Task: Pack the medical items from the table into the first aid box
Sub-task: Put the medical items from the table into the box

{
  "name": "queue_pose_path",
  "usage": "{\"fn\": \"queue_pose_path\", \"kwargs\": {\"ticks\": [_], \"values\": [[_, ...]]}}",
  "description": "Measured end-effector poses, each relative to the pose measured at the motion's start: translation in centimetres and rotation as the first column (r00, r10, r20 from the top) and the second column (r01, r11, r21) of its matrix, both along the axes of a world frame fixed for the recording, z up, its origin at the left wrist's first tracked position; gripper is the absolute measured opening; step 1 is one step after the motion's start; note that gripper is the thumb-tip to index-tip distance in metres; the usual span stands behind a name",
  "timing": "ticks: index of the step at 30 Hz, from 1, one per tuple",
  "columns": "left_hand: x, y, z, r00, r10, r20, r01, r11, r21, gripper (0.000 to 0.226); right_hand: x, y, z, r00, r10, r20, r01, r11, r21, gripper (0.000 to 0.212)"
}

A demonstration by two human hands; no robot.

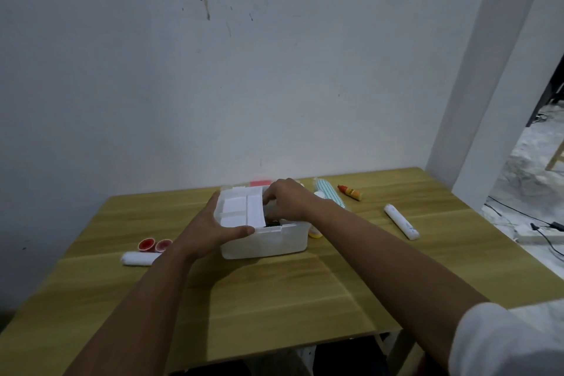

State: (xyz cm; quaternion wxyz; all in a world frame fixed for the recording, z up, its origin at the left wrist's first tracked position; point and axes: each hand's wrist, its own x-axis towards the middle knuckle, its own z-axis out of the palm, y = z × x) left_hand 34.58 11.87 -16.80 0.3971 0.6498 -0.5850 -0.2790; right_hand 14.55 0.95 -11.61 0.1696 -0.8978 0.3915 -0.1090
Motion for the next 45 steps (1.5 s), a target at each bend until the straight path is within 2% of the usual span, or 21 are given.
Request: {"fn": "queue_pose_path", "kwargs": {"ticks": [4, 11, 15, 18, 20, 22, 25, 27, 30, 33, 35, 38, 41, 45], "values": [[-0.5, 0.2, 0.3, 1.0, -0.007, -0.001, 0.007, 1.0, 0.0, 0.106, -0.8, -0.3, 0.6, 0.996, -0.001, -0.084, -0.004, 0.998, -0.058, 0.048], [-0.8, 0.2, 0.6, 1.0, -0.001, -0.022, 0.0, 1.0, -0.013, 0.086, 0.0, -0.1, 0.3, 1.0, -0.021, -0.002, 0.021, 1.0, -0.004, 0.026], [-0.9, 0.4, 1.0, 1.0, -0.008, -0.023, 0.007, 1.0, -0.021, 0.1, 0.6, -0.3, -0.1, 0.999, -0.044, 0.01, 0.044, 0.999, 0.007, 0.02], [-0.9, 0.5, 1.1, 1.0, -0.019, -0.004, 0.019, 1.0, -0.022, 0.103, 0.4, -0.6, 0.6, 1.0, -0.024, -0.003, 0.024, 0.999, 0.03, 0.03], [-0.9, 0.5, 1.0, 1.0, -0.022, -0.002, 0.022, 1.0, -0.016, 0.104, -0.3, -1.1, 1.6, 0.998, -0.033, 0.048, 0.031, 0.999, 0.043, 0.036], [-0.7, 0.5, 0.8, 1.0, -0.022, -0.021, 0.022, 1.0, -0.018, 0.103, -1.5, -2.0, 3.0, 0.98, -0.085, 0.177, 0.086, 0.996, 0.006, 0.029], [-0.6, 0.5, 0.7, 0.999, -0.018, -0.034, 0.017, 0.999, -0.03, 0.097, -3.6, -4.4, 4.0, 0.906, -0.251, 0.341, 0.281, 0.959, -0.042, 0.024], [-0.5, 0.4, 0.6, 0.999, -0.009, -0.031, 0.008, 0.999, -0.033, 0.092, -5.3, -6.4, 3.4, 0.879, -0.364, 0.307, 0.395, 0.918, -0.042, 0.025], [-0.4, 0.2, 0.4, 0.999, -0.009, -0.031, 0.008, 1.0, -0.026, 0.096, -7.7, -8.3, 1.2, 0.858, -0.496, 0.136, 0.504, 0.863, -0.038, 0.018], [-0.3, 0.3, 0.4, 0.999, -0.007, -0.041, 0.006, 1.0, -0.025, 0.099, -9.1, -8.2, -1.4, 0.841, -0.54, -0.021, 0.54, 0.842, -0.022, 0.028], [-0.4, 0.4, 0.5, 0.999, -0.002, -0.043, 0.001, 0.999, -0.037, 0.092, -9.5, -7.6, -2.6, 0.839, -0.538, -0.081, 0.541, 0.841, 0.018, 0.034], [-0.5, 0.3, 0.5, 0.999, -0.006, -0.052, 0.004, 0.999, -0.043, 0.088, -9.3, -7.5, -3.4, 0.854, -0.516, -0.063, 0.519, 0.853, 0.051, 0.033], [-0.7, 0.5, 0.6, 0.998, -0.024, -0.056, 0.022, 0.999, -0.04, 0.089, -9.4, -7.6, -2.1, 0.841, -0.539, -0.05, 0.538, 0.842, -0.027, 0.032], [-1.0, 0.5, 0.6, 0.999, -0.009, -0.041, 0.007, 0.999, -0.04, 0.081, -9.8, -8.0, 2.7, 0.873, -0.487, 0.007, 0.487, 0.872, -0.054, 0.049]]}}
